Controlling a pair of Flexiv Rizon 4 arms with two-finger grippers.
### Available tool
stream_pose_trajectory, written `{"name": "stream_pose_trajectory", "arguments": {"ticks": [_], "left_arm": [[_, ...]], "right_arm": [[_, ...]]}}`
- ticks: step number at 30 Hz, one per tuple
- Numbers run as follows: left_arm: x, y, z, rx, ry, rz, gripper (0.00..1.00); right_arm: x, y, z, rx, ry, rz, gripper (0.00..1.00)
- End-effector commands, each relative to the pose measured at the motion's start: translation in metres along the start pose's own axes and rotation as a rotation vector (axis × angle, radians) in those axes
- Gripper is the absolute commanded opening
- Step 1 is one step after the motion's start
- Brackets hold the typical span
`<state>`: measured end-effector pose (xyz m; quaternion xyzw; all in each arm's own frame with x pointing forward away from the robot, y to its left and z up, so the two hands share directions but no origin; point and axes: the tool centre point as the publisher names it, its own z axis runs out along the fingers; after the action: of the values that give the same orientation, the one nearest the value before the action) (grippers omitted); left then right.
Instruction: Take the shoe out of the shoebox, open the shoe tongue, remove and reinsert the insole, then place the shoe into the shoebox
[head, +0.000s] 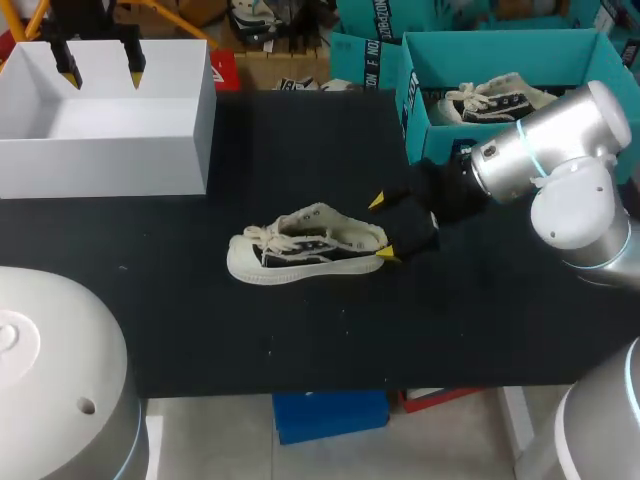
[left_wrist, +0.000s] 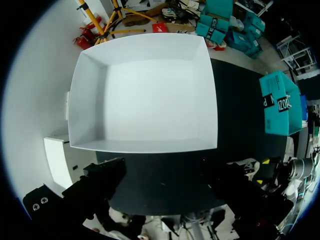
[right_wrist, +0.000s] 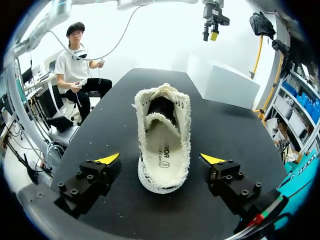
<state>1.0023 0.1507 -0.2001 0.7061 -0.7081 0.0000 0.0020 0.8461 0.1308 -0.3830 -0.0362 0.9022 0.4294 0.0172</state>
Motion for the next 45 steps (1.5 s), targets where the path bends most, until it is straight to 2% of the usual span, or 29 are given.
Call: {"name": "stream_pose_trajectory", "arguments": {"ticks": [1, 9, 16, 26, 43, 45], "left_arm": [[0.001, 0.001, 0.000, -0.001, -0.002, -0.002, 1.00], [0.001, 0.001, 0.000, -0.001, -0.002, -0.002, 1.00], [0.001, 0.001, 0.000, -0.001, -0.002, -0.002, 1.00], [0.001, 0.001, 0.000, -0.001, -0.002, -0.002, 1.00], [0.001, 0.001, 0.000, -0.001, -0.002, -0.002, 1.00], [0.001, 0.001, 0.000, -0.001, -0.002, -0.002, 1.00]], "right_arm": [[-0.004, -0.008, 0.008, -0.046, 0.008, 0.007, 1.00], [-0.008, -0.020, 0.017, -0.078, 0.020, 0.037, 1.00], [-0.007, -0.026, 0.032, -0.100, 0.033, 0.056, 1.00], [-0.011, -0.024, 0.047, -0.127, 0.037, 0.062, 1.00], [-0.006, -0.028, 0.061, -0.171, 0.052, 0.075, 1.00], [-0.006, -0.028, 0.064, -0.171, 0.052, 0.075, 0.00]]}}
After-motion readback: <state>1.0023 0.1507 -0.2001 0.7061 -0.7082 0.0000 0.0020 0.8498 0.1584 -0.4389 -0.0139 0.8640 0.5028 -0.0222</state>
